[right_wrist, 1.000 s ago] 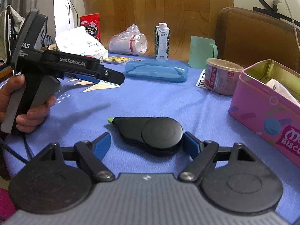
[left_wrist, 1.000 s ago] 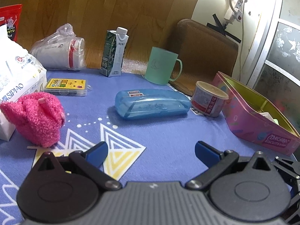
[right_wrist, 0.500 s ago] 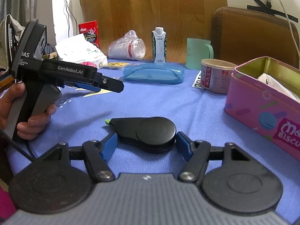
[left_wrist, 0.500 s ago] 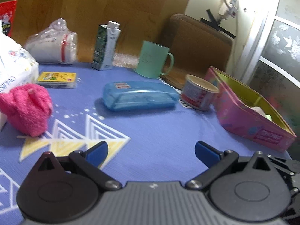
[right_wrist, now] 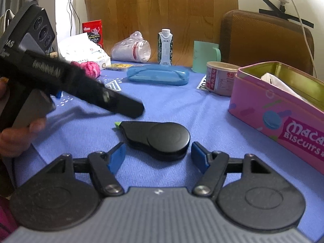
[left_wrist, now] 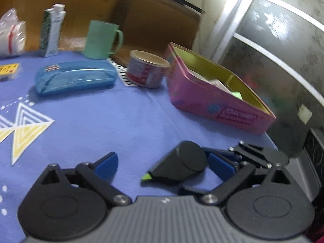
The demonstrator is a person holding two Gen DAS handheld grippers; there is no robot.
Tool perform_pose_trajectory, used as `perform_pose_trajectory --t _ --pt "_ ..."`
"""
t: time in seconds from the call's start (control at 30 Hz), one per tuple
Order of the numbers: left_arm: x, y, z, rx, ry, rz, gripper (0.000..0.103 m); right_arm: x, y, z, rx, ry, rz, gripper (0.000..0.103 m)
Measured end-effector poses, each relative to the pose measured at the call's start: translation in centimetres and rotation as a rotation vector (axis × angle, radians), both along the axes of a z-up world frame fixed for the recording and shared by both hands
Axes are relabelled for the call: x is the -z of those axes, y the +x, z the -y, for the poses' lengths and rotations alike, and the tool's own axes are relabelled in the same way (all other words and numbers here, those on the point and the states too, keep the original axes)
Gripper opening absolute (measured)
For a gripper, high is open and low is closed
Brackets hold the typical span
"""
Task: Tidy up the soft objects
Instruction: 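Carry the tape dispenser into the pink tin and release it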
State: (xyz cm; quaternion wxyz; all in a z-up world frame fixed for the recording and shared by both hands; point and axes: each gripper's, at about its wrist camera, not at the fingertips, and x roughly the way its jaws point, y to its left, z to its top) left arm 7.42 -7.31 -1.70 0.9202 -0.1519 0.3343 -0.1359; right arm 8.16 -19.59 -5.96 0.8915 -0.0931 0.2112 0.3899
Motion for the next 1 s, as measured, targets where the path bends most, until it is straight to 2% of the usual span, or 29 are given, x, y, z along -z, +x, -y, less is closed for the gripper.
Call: perform_pose_trajectory --t 0.03,0.1,0.17,0.3,0.4,0.6,0.8,1.0 --pt "0.0 0.1 0.5 0.025 -0.003 -0.002 0.091 0.0 0.0 0.0 0.005 0.001 0.003 0.063" --pt "-0.1 0.2 1.5 0.021 0.031 -0.003 0.092 -0.1 -0.1 0.1 0.012 0.010 0.004 0.053" --pt "-0.2 0.5 2.0 0.023 0.052 -0.003 0.092 -0.1 0.0 0.4 0.028 0.020 0.005 0.053" --pt "-0.8 1.1 2.2 0.023 0.025 0.002 0.092 -0.1 -0.1 1.1 0.054 0.046 0.009 0.053" --pt "-1.7 1.3 2.9 0.028 0.040 0.031 0.092 -0.4 -0.2 1.8 0.077 0.082 0.024 0.053" --pt "-5.4 3.3 5.0 0.074 0.077 0.125 0.092 -2.1 -0.1 3.2 0.157 0.115 0.140 0.053" --pt "-8.7 7.4 9.2 0.169 0.144 0.229 0.092 -4.7 1.8 6.2 0.270 0.157 0.233 0.053" --pt "-9.4 12.1 14.7 0.274 0.143 0.266 0.093 -5.4 4.7 10.3 0.440 0.165 0.268 0.052"
